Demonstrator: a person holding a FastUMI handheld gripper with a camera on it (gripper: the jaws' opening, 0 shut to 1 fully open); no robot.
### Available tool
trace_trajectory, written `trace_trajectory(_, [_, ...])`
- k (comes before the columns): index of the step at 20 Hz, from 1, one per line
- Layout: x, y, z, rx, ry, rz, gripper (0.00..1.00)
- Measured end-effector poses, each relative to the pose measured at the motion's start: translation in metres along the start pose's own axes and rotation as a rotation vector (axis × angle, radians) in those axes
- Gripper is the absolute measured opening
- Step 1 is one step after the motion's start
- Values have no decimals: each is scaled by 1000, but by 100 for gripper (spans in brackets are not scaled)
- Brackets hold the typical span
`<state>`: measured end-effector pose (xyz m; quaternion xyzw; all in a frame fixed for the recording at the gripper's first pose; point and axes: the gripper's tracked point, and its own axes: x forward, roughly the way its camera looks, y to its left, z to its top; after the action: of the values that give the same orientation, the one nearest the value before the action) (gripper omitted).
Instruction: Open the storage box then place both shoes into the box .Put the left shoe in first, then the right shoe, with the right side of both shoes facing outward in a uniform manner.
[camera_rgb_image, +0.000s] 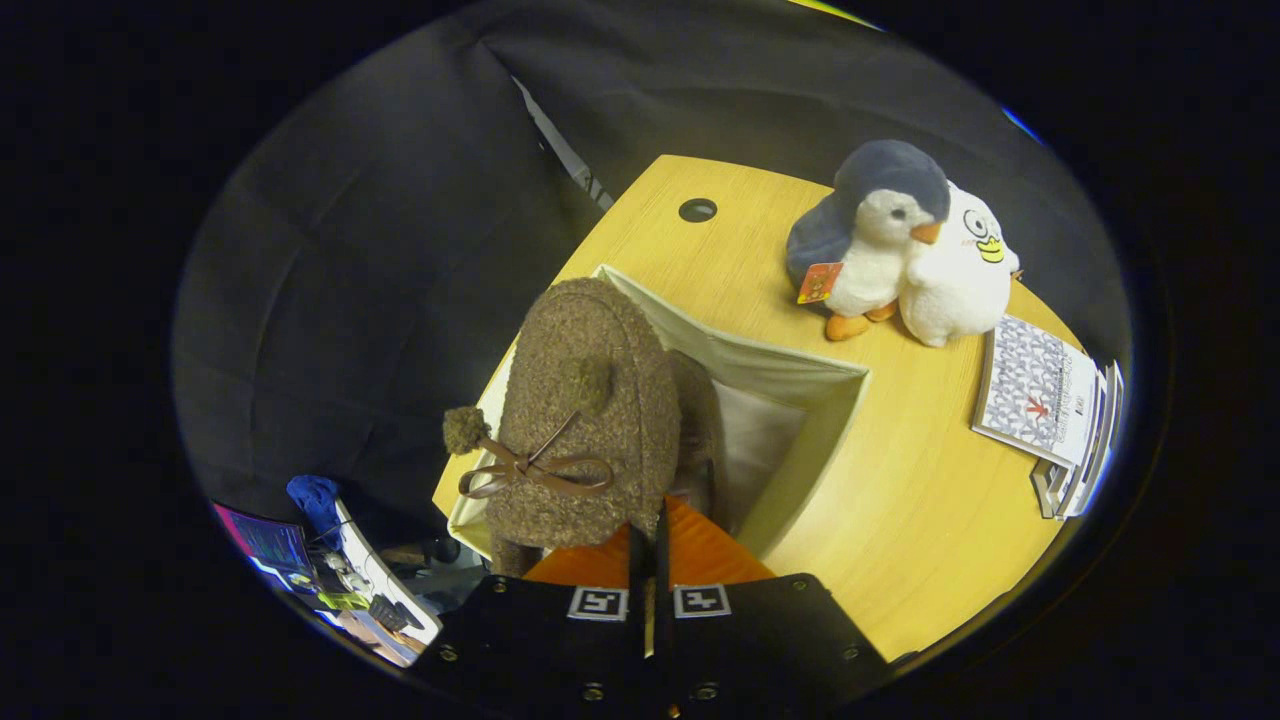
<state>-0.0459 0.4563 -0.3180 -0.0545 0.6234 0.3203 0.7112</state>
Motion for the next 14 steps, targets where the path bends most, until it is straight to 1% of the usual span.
trace_trajectory(2, [2,1,7,5,-35,-1,48])
trace_trajectory(4, [-14,-6,19,11,-90,-18,93])
trace_trajectory(5, [-21,-7,22,22,-114,-18,96])
trace_trajectory(7, [-40,-11,31,41,-184,-9,96])
trace_trajectory(10, [-77,-42,42,93,-333,-49,96])
trace_trajectory(11, [-94,-53,46,113,-395,-71,96])
trace_trajectory(14, [-163,-99,59,143,-607,-190,96])
